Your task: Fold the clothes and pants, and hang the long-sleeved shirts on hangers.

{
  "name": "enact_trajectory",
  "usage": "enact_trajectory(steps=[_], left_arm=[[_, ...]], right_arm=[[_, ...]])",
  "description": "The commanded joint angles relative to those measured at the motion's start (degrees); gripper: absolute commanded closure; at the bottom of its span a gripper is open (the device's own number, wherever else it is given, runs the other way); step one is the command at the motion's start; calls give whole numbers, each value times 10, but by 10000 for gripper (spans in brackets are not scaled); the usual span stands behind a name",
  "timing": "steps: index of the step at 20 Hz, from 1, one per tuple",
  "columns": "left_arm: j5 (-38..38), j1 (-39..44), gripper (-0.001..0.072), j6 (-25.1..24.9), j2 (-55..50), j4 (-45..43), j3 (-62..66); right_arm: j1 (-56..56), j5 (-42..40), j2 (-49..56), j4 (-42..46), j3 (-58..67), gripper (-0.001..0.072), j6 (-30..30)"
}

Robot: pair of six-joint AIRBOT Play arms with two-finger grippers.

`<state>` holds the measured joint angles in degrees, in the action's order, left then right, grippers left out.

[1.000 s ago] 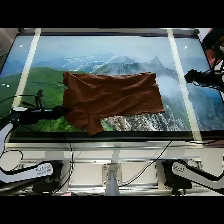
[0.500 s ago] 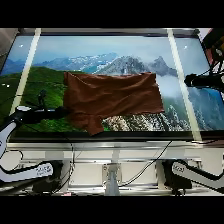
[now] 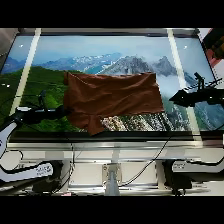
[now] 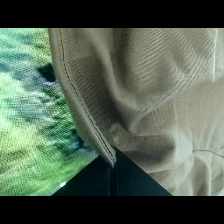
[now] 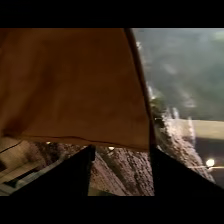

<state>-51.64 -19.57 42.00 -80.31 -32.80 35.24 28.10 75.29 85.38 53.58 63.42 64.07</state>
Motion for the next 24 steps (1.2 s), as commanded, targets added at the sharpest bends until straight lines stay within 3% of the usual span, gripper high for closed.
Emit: enact_trajectory(steps=[1, 5, 10, 14, 19, 21, 23, 24], left_arm=[[-5, 0, 692, 0, 0, 25, 0], [-5, 0, 692, 0, 0, 25, 0], [-7, 1, 692, 0, 0, 25, 1], [-10, 1, 692, 0, 0, 38, 1], [-10, 1, 692, 0, 0, 50, 1], [-10, 1, 692, 0, 0, 50, 1], [-10, 1, 692, 0, 0, 50, 1], [-10, 1, 692, 0, 0, 50, 1]], right_arm=[[8, 42, 48, -26, -4, 237, 15], [8, 44, 68, 54, -4, 238, 59], [8, 22, 100, 9, -39, 238, 80], [8, -29, 111, -56, -71, 243, 64], [8, -54, 111, -69, -71, 410, 47], [8, -64, 111, -69, -71, 413, 45], [8, -72, 111, -69, -71, 557, 38], [8, -78, 111, -69, -71, 565, 37]])
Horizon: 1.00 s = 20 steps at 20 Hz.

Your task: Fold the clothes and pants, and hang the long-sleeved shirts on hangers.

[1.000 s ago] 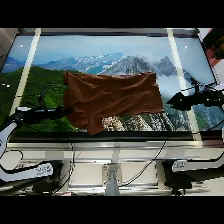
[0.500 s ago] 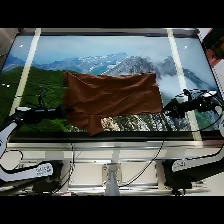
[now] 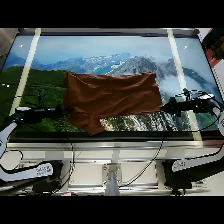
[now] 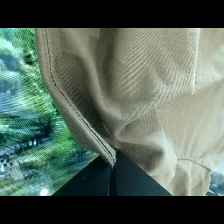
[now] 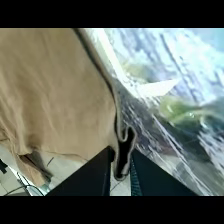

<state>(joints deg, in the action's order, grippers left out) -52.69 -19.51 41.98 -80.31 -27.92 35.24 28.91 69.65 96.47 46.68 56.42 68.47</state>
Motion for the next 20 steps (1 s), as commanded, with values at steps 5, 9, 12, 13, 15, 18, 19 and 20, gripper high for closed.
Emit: enact_trajectory(steps=[5, 9, 12, 13, 15, 18, 19, 20], left_arm=[[-4, 0, 692, 0, 0, 4, 1], [-54, 0, 693, -1, 5, 78, 9], [-120, 0, 692, -40, 36, 131, 34], [-139, 0, 693, -48, 56, 139, 47], [-148, 0, 693, -47, 109, 151, 73], [-147, 0, 693, -47, 208, 152, 113], [-142, 0, 693, -47, 245, 152, 124], [-138, -1, 693, -47, 280, 152, 132]], right_arm=[[0, -20, -2, -4, 0, 701, -43], [0, 52, -40, -66, 0, 702, -142], [0, 77, -115, -118, 0, 702, -181], [0, 77, -147, -129, 1, 702, -188], [0, 78, -220, -142, 9, 702, -191], [0, 76, -339, -158, 33, 702, -191], [0, 77, -376, -168, 43, 702, -191], [0, 76, -414, -175, 56, 702, -189]])
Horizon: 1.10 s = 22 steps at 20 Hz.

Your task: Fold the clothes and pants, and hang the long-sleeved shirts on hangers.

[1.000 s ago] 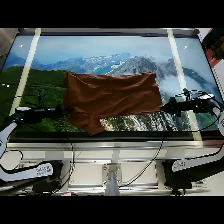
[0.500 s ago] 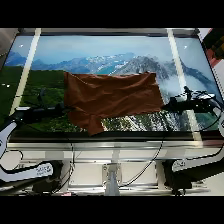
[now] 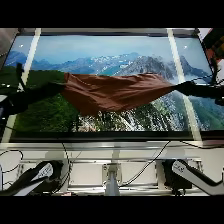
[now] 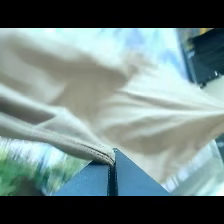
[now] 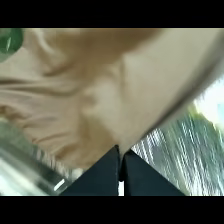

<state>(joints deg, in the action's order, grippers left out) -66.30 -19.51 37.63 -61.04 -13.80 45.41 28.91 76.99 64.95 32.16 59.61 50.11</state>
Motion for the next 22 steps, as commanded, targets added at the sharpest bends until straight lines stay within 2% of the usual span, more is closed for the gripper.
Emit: enact_trajectory(steps=[1, 4, 7, 11, 14, 16, 20, 21, 22], left_arm=[[4, -1, 693, -3, 123, 11, 36], [66, -1, 693, -2, 243, 71, 43], [223, -1, 693, -2, 363, 152, 43], [434, -1, 693, -2, 508, 161, 43], [538, -1, 693, -2, 590, 160, 45], [563, -1, 693, -2, 617, 160, 55], [560, -1, 693, -2, 610, 158, 70], [554, -1, 693, 9, 600, 158, 68], [546, -1, 693, 40, 585, 158, 66]], right_arm=[[0, 2, -136, -32, 40, 702, 6], [0, -14, -227, -34, 99, 702, 56], [0, -76, -302, -34, 169, 702, 94], [0, -129, -364, -13, 256, 702, 94], [0, -163, -385, 3, 294, 702, 109], [0, -166, -387, 2, 308, 702, 111], [0, -157, -383, 29, 309, 702, 126], [0, -152, -378, 43, 309, 702, 136], [0, -146, -372, 57, 309, 702, 144]])
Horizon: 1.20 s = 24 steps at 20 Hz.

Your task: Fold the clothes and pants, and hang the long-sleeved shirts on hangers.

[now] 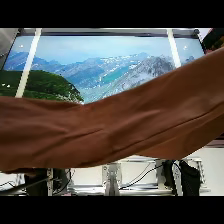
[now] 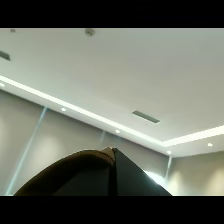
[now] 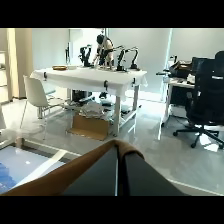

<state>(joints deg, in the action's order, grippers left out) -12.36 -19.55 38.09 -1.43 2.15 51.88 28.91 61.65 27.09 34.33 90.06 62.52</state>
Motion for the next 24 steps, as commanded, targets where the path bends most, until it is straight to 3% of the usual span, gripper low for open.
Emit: enact_trajectory(steps=[1, 4, 7, 9, 13, 17, 21, 24], left_arm=[[-12, 0, 693, 61, -28, -2, 1], [-153, 0, 694, 85, -115, -15, 0], [-298, 0, 694, 221, -232, -128, 1], [-370, 2, 694, 279, -325, -219, 1], [-366, 54, 693, 285, -517, -218, 1], [-288, 114, 693, 212, -670, -89, 2], [-225, 125, 693, 39, -744, 90, 2], [-196, 118, 694, 13, -763, 99, 2]], right_arm=[[0, 14, 14, 48, 5, 702, 25], [0, 75, 60, 80, 4, 702, 45], [0, 144, 130, 79, -35, 702, 60], [0, 139, 182, 78, -88, 702, 60], [-4, 71, 312, 72, -160, 701, 60], [-45, -9, 433, 73, -163, 701, 59], [-101, -114, 514, 81, -163, 701, 58], [-123, -183, 552, 82, -163, 701, 58]])
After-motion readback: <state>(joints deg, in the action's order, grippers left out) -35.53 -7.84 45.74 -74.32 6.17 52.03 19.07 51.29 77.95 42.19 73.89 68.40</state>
